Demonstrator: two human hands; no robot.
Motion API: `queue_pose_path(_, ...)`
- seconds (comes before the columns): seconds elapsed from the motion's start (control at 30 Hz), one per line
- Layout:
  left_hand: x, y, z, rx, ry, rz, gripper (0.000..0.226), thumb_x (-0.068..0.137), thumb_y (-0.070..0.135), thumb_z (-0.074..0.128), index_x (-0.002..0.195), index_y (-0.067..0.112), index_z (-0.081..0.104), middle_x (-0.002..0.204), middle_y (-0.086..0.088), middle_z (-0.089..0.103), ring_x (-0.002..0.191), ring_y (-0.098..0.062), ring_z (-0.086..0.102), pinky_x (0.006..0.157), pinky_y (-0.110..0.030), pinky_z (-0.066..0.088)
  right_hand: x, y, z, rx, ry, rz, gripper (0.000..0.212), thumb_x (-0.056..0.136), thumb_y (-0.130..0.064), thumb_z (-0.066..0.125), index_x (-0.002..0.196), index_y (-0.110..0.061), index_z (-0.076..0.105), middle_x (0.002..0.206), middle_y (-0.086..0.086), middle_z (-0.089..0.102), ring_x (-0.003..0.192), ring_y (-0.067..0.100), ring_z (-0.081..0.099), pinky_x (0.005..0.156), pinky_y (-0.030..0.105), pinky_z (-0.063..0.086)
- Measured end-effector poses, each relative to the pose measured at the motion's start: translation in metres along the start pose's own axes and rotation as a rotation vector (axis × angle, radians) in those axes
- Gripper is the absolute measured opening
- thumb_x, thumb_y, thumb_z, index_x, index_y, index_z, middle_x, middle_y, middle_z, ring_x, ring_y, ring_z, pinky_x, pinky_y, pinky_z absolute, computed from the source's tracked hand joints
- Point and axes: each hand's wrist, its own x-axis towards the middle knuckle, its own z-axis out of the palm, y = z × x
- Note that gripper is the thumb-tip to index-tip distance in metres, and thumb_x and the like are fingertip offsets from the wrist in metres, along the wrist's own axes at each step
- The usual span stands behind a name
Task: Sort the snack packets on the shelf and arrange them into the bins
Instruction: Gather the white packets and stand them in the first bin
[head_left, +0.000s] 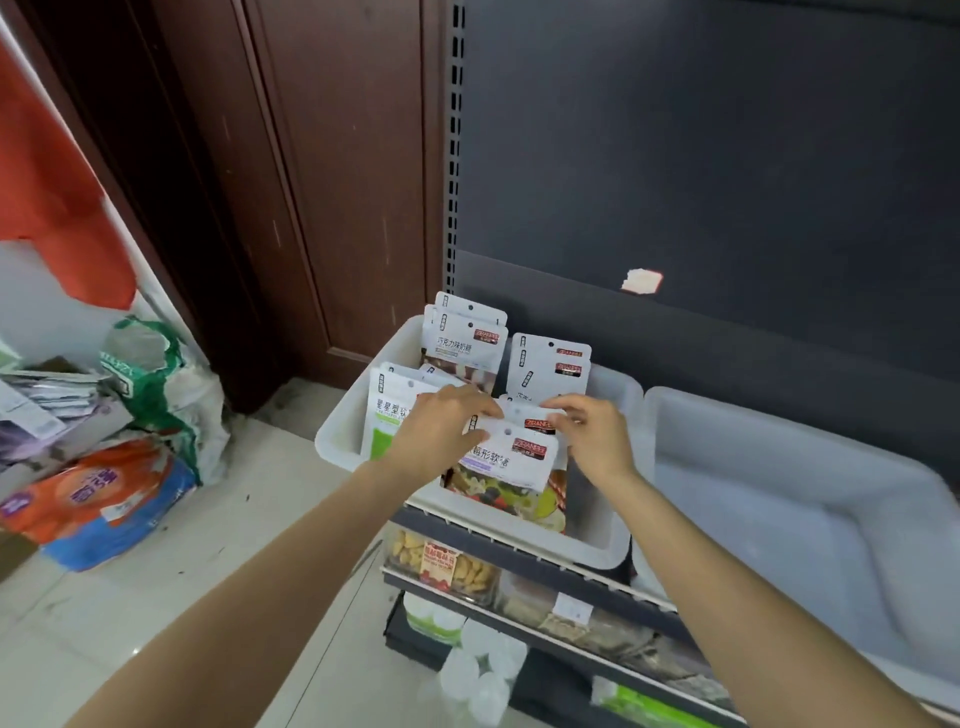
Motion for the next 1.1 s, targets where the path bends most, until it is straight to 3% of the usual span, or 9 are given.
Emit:
queue_pose_path(0.13,-0.006,-0.013,0.005,0.094,-0.058,0.024,0.047,0.092,0.017,0.059,0.136,0.025,0.049,0.14,0.003,0.048,0.128,-0.019,0.04,0.107,-0.034,0.029,-0.004,0.001,0.01,0.005,-0.005,0.055,0.021,0.093,-0.004,0.053,0.104,-0.011,0.07,0.12,0.006,0.064,0.111,0.021,0.06,0.089,0.039,0.054)
queue_pose_path(0.2,-0.008,-0.014,0.007,0.141,-0.062,0.048,0.051,0.093,0.02,0.058,0.141,0.025,0.042,0.145,0.002,0.043,0.132,-0.019,0.036,0.109,-0.035,0.027,-0.007,0.0,0.011,-0.031,0.004,0.074,0.024,0.095,-0.006,0.05,0.111,-0.009,0.068,0.122,0.007,0.063,0.114,0.022,0.058,0.091,0.032,0.051)
queue_pose_path(0.37,-0.01,-0.006,0.005,0.127,-0.012,0.051,0.044,0.096,0.024,0.053,0.139,0.021,0.045,0.144,0.0,0.043,0.132,-0.02,0.036,0.108,-0.037,0.028,-0.024,-0.008,0.004,-0.203,0.001,0.046,0.032,0.097,-0.012,0.048,0.127,-0.011,0.058,0.134,0.006,0.054,0.122,0.022,0.051,0.104,0.032,0.04)
queue_pose_path(0.53,-0.014,0.023,-0.003,0.102,0.068,0.096,0.036,0.097,0.025,0.05,0.133,0.019,0.05,0.133,-0.005,0.051,0.121,-0.024,0.047,0.096,-0.039,0.04,-0.055,-0.019,-0.014,-0.395,0.049,-0.088,0.031,0.096,-0.015,0.051,0.126,-0.013,0.058,0.128,0.004,0.053,0.12,0.019,0.049,0.1,0.027,0.037)
queue_pose_path(0.8,-0.021,0.107,0.005,0.159,0.065,0.284,0.033,0.098,0.027,0.044,0.13,0.02,0.048,0.122,-0.004,0.056,0.112,-0.024,0.051,0.089,-0.036,0.04,-0.118,-0.011,-0.079,-0.569,0.192,-0.024,0.03,0.096,-0.018,0.049,0.125,-0.015,0.059,0.123,0.005,0.054,0.117,0.021,0.048,0.091,0.034,0.043)
queue_pose_path(1.1,-0.033,0.26,0.088,0.152,-0.172,0.479,0.034,0.098,0.033,0.045,0.13,0.022,0.049,0.123,-0.002,0.056,0.113,-0.023,0.053,0.089,-0.036,0.043,-0.219,0.069,-0.209,-0.573,0.281,0.207,0.031,0.096,-0.022,0.05,0.124,-0.013,0.059,0.125,0.009,0.056,0.113,0.027,0.053,0.091,0.04,0.046)
